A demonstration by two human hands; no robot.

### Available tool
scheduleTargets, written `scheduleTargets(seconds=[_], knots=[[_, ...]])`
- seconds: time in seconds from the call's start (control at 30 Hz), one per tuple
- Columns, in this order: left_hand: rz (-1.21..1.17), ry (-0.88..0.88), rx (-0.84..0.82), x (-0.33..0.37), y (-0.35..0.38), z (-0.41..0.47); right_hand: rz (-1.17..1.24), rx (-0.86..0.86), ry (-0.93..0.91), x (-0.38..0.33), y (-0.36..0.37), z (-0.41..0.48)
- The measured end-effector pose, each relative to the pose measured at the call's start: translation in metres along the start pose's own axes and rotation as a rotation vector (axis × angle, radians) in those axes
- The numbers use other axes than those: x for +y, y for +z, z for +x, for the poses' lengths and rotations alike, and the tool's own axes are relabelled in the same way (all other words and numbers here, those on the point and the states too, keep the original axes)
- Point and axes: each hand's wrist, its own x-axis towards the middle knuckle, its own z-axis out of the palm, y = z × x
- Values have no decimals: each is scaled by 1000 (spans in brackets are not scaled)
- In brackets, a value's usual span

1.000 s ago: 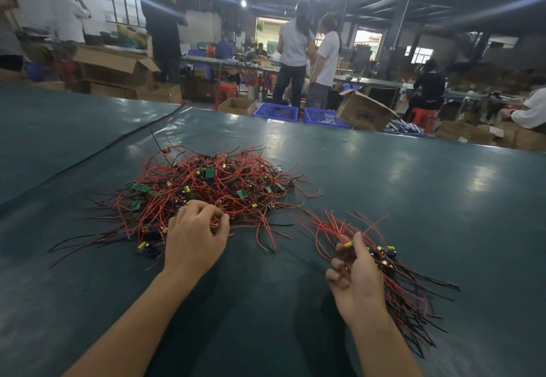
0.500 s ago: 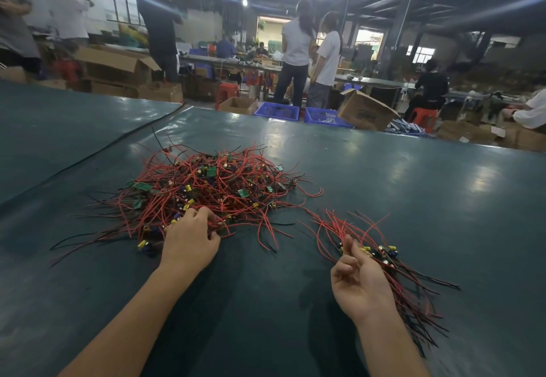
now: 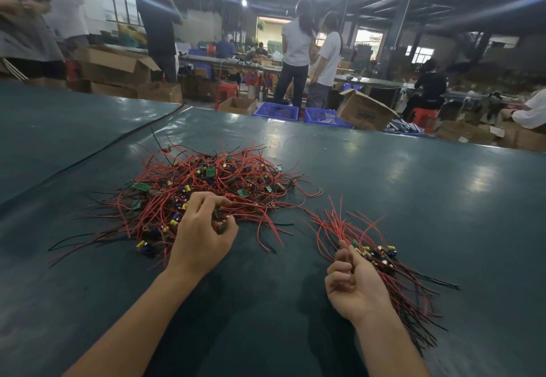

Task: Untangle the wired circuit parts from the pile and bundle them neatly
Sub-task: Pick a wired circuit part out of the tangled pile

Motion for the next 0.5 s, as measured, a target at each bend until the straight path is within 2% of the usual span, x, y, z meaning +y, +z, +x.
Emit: scheduleTargets(seconds=[0.23,0.33,0.43,0.5], knots=[[-142,203,237,19,-1,4,12,-28,-1,0,0,-1],[-234,216,305,27,-2,4,-22,-38,-18,1,1,-2],[-406,73,285,39,2,2,-173,-49,-79,6,5,-5],[-604,-174,229,49,8,0,-349,-75,-115,15,10,-8]])
